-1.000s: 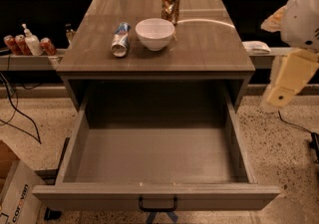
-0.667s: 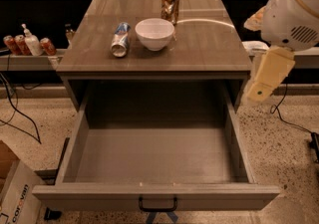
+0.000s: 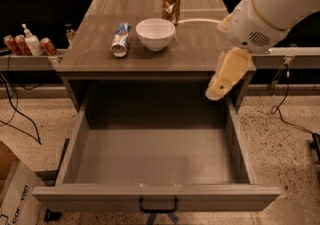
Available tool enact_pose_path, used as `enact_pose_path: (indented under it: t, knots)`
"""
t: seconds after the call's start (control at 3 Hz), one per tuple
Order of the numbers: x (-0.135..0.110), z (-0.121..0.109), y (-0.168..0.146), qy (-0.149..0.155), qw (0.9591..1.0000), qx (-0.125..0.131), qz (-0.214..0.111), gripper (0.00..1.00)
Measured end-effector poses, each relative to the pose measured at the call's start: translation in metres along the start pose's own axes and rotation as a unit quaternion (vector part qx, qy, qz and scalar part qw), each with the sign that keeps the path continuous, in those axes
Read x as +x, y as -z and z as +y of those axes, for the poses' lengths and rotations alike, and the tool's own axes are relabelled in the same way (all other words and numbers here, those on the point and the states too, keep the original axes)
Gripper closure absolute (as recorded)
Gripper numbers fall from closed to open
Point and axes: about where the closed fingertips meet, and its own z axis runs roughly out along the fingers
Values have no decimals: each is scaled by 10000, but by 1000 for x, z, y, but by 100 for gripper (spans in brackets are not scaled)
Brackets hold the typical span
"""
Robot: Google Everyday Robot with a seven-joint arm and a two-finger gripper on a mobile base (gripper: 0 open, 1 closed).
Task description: Place redbull can into top drawer
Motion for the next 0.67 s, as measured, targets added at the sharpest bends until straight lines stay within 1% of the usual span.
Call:
enact_pose_path:
  t: [0.33,0.67]
  knots:
    - [-15,-11,-24,35,9997,7,-226,0]
    - [-28,-22,-43,206,9987,-248,-406,0]
